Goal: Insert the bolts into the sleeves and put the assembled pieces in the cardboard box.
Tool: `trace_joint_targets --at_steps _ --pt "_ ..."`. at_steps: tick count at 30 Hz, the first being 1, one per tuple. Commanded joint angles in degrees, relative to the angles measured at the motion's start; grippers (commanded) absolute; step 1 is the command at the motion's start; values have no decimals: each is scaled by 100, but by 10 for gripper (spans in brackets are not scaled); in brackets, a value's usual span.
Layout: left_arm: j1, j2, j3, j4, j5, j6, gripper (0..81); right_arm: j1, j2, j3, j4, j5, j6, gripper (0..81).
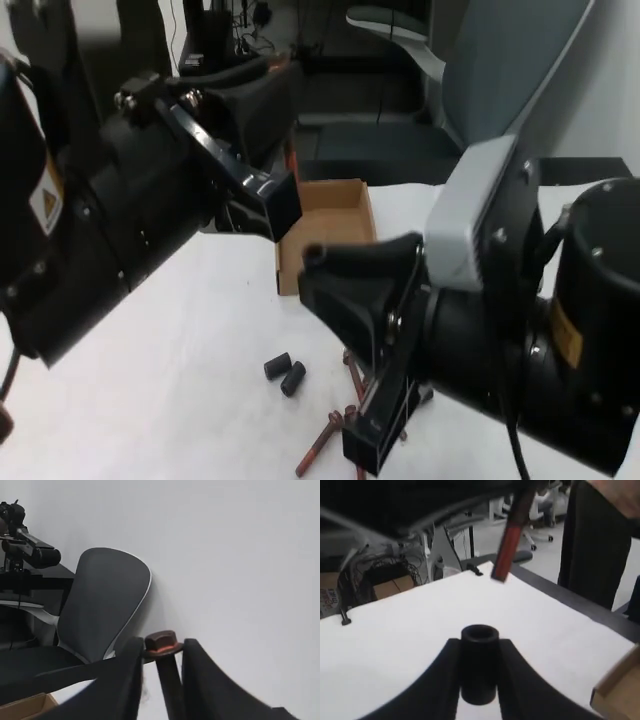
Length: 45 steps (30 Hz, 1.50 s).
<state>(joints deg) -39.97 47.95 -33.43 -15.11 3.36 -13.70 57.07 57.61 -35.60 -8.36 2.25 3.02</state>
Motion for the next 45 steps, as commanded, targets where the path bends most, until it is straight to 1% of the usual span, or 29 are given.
trace_joint_targets --at_steps 1,4,18,20,24,27,30,37,40,43,45 --pt "-21 -47 58 -195 114 -7 18 12 -21 -38 -448 -50 -50 0" --pt "-21 -47 63 -143 421 -49 18 12 -21 -38 -465 -50 -64 0" --pt "-21 -47 63 -236 407 -81 18 12 75 -38 -404 47 -54 0" --pt "-21 -47 63 -316 449 -278 18 -3 75 -38 -348 47 -54 0" --pt "-21 -47 63 -346 587 -300 18 -3 75 -38 -260 47 -54 0" --pt "-21 -47 63 -262 749 -300 18 -3 75 -38 -305 270 -54 0" --pt "-21 -47 63 -263 756 -300 18 -3 75 -38 -305 493 -54 0" --pt "-21 -19 63 -263 754 -282 18 -3 75 -38 -451 430 -54 0" --pt "-21 55 63 -274 743 -237 18 -3 75 -38 -522 430 171 0" --pt "-21 154 63 -276 743 -238 18 -3 75 -38 -520 324 351 0" --pt "-21 218 63 -287 743 -238 18 -3 75 -38 -520 114 347 0"
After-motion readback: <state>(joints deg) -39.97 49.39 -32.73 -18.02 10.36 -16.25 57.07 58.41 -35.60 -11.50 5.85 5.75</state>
